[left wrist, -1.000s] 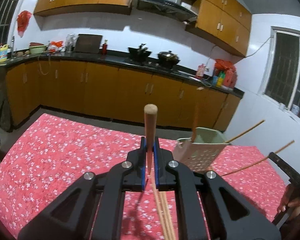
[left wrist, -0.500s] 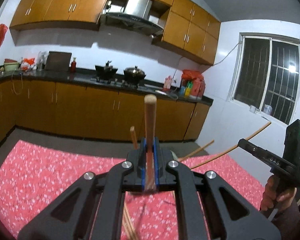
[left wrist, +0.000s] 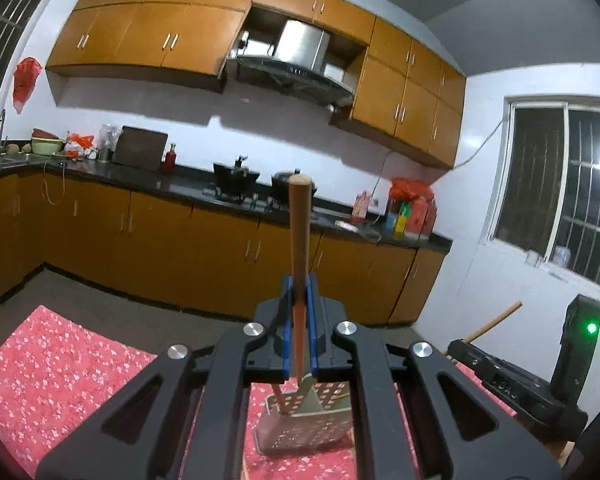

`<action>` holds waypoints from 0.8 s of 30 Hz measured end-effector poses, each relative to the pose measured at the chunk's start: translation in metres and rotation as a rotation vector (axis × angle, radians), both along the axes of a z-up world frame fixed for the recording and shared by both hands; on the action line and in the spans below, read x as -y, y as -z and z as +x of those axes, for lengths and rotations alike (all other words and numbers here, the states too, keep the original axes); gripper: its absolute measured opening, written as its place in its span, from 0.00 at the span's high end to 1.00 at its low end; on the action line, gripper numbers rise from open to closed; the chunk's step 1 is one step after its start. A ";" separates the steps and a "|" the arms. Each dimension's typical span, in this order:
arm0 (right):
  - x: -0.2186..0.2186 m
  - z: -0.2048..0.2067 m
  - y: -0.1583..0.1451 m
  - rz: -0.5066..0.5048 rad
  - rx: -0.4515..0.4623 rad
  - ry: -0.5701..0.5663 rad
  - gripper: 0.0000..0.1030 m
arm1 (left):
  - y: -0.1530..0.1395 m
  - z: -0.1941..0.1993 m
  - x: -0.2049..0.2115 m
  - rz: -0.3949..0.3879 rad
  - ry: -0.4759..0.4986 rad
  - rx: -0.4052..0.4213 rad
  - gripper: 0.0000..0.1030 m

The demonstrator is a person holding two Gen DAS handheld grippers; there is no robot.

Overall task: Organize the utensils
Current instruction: 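Carry the chopstick over the holder with the right gripper while the left gripper follows, then open the right gripper over the holder while the left gripper opens too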

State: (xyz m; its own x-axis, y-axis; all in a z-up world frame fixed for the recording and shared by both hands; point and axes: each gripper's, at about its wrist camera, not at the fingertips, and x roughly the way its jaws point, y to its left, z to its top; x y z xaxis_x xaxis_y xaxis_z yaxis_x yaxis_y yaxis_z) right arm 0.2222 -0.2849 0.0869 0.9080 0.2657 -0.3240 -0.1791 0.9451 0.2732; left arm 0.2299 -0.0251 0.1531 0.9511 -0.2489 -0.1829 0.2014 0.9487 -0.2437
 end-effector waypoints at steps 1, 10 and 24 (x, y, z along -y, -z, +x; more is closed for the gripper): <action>-0.002 0.003 0.003 -0.004 -0.014 -0.005 0.93 | 0.006 0.005 0.005 0.011 0.001 -0.012 0.92; -0.023 0.011 0.013 -0.060 -0.059 -0.037 0.87 | 0.044 0.036 0.013 0.012 0.032 -0.133 0.90; 0.018 -0.035 -0.003 0.004 0.043 0.072 0.70 | 0.042 -0.006 -0.031 -0.055 -0.017 -0.089 0.73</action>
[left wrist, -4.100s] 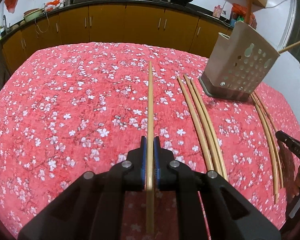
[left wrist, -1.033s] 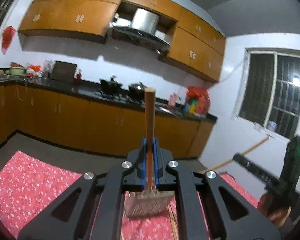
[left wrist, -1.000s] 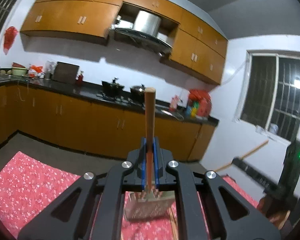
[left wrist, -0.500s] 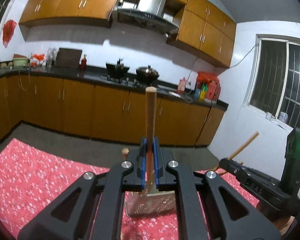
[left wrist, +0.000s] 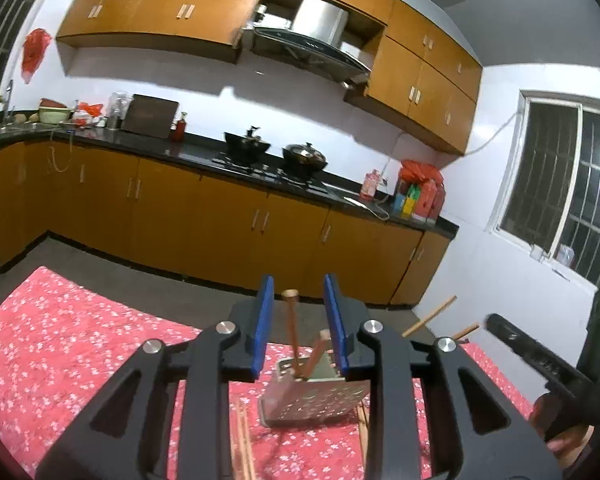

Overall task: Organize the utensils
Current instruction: 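Open the right gripper over the holder while the left gripper opens too, then move both grippers back down to the remaining chopsticks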

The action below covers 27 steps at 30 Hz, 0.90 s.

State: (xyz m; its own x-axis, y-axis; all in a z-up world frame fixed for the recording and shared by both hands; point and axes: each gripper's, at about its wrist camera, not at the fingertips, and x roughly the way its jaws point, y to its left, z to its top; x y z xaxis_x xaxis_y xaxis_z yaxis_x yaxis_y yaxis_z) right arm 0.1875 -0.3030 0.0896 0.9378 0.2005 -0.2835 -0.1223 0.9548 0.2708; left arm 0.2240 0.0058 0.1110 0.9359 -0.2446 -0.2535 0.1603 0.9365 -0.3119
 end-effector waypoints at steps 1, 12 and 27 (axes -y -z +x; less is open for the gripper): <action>0.008 -0.006 0.004 0.009 -0.003 0.022 0.70 | 0.001 -0.004 -0.006 -0.005 -0.009 -0.002 0.72; 0.026 0.018 0.130 0.027 -0.430 0.050 0.70 | 0.104 0.001 -0.034 0.120 -0.093 -0.325 0.69; -0.025 0.013 0.205 -0.143 -0.562 -0.027 0.92 | 0.185 -0.010 -0.012 0.160 0.043 -0.513 0.69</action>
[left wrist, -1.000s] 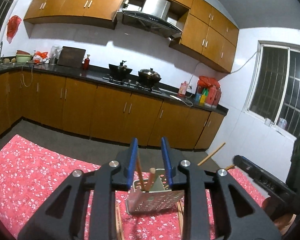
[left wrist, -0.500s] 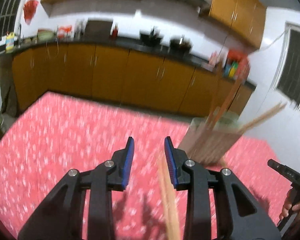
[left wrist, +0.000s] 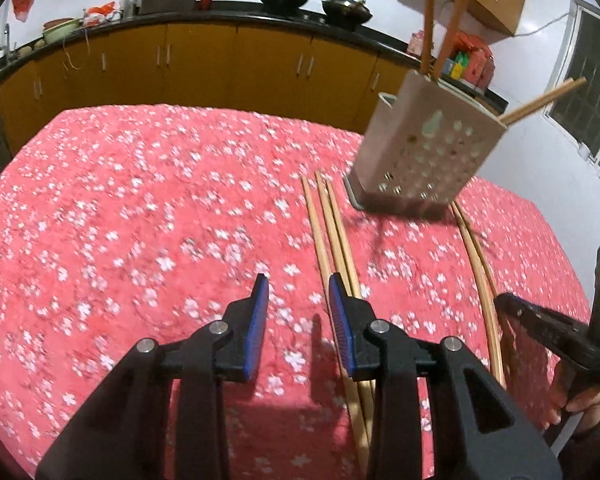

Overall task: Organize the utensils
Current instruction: 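Move both grippers back down to the remaining chopsticks, then grasp a chopstick with the right gripper while the left gripper grasps another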

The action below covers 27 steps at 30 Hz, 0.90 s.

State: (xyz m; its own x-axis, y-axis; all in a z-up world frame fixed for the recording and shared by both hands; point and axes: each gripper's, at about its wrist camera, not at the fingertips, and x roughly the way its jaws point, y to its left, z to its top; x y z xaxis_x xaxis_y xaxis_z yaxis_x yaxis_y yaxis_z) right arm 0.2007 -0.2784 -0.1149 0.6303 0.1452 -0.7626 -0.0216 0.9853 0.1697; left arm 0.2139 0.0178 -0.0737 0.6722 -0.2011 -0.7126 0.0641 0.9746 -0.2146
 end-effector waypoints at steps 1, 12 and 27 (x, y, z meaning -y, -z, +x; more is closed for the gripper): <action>0.003 0.001 0.001 -0.009 0.003 0.018 0.93 | 0.002 -0.001 0.002 -0.005 0.009 -0.007 0.69; 0.024 0.004 0.000 -0.012 0.012 0.098 0.93 | 0.016 -0.003 0.022 -0.002 0.093 -0.066 0.76; 0.020 -0.006 0.000 -0.021 0.011 0.066 0.92 | 0.024 -0.002 0.044 0.156 0.092 -0.068 0.85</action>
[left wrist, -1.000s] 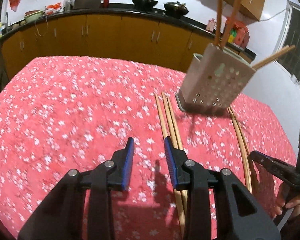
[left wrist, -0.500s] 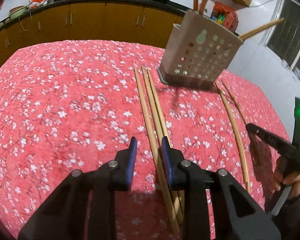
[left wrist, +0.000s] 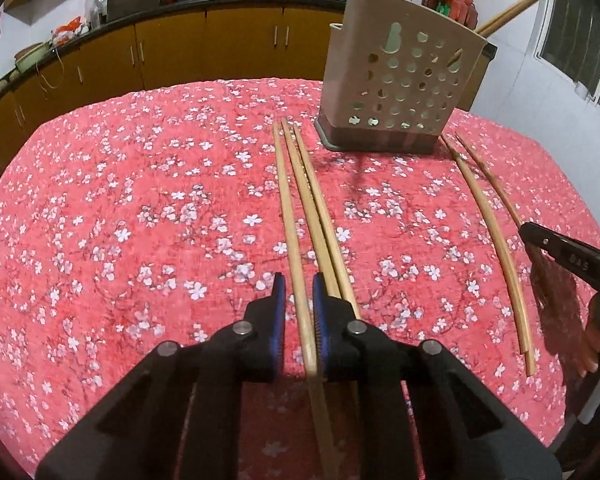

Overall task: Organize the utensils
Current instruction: 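Grasp a chopstick with the right gripper while the left gripper grasps another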

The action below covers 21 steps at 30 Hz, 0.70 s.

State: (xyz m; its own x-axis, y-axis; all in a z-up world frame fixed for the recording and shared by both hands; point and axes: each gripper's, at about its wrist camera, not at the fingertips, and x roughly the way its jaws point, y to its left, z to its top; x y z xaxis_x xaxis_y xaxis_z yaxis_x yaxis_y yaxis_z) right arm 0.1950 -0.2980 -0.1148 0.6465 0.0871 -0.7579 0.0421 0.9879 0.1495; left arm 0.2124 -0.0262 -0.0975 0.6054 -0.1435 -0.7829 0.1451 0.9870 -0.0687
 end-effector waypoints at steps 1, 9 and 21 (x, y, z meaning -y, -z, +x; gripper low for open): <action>0.000 -0.001 0.000 -0.001 0.002 -0.001 0.92 | 0.000 0.000 0.000 0.005 0.000 0.003 0.88; 0.000 0.004 -0.001 -0.015 0.007 -0.002 0.93 | -0.001 0.018 -0.025 0.028 -0.073 0.003 0.92; 0.008 0.019 0.000 0.006 0.029 0.042 0.92 | -0.001 0.032 -0.064 -0.047 -0.178 0.020 0.91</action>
State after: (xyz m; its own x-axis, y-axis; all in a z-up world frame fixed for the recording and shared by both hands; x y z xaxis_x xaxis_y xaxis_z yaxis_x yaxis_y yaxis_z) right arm 0.2141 -0.3061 -0.1146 0.6715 0.0634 -0.7383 0.0795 0.9844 0.1569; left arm 0.2446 0.0375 -0.0965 0.6399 -0.0693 -0.7654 -0.0295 0.9930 -0.1145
